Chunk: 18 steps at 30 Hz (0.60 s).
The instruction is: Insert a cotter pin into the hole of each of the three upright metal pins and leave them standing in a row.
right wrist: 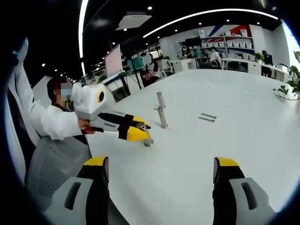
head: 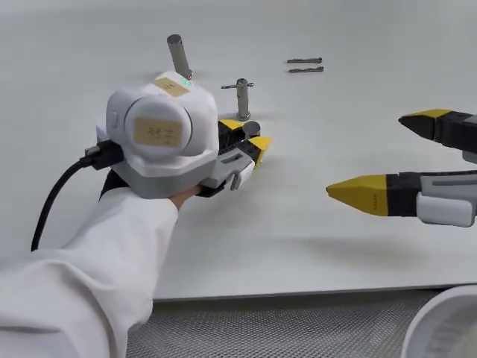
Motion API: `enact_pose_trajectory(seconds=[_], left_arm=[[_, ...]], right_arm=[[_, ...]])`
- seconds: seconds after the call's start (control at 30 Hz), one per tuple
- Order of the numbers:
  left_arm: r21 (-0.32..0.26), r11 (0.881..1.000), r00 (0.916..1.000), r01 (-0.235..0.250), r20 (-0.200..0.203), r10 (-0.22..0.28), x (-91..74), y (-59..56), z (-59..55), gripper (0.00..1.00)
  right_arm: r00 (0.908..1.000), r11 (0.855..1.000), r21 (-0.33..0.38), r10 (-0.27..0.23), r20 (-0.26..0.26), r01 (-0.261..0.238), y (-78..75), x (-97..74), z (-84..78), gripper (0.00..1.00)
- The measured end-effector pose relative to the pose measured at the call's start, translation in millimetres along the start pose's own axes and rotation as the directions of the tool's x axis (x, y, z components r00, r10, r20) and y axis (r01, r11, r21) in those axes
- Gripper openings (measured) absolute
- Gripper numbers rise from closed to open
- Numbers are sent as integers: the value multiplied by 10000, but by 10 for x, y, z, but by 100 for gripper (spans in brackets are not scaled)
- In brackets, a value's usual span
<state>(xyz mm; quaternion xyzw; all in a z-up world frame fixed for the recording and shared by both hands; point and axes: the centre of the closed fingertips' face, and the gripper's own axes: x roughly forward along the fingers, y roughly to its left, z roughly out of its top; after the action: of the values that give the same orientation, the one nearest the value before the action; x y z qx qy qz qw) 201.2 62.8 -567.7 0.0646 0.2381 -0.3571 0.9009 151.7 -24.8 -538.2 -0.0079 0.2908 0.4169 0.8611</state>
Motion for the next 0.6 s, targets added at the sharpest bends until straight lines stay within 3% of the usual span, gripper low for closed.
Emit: enact_pose_trajectory(seconds=[0.2, 0.37, 0.6], left_arm=[[-55, 9993, 9993, 365, 55, -365, -107, 32, 39, 40], [-288, 9975, 9979, 639, -84, -642, -261, 107, -48, 50], [-145, 9897, 9866, 1422, -792, -1429, -426, 101, -269, 84]], right_arm=[[10000, 10000, -34, -26, -12, 26, 118, 17, 34, 90], [10000, 10000, -15, -48, -1, 48, 70, -1, 16, 90], [10000, 10000, -42, -17, -46, 17, 5, -28, -14, 90]])
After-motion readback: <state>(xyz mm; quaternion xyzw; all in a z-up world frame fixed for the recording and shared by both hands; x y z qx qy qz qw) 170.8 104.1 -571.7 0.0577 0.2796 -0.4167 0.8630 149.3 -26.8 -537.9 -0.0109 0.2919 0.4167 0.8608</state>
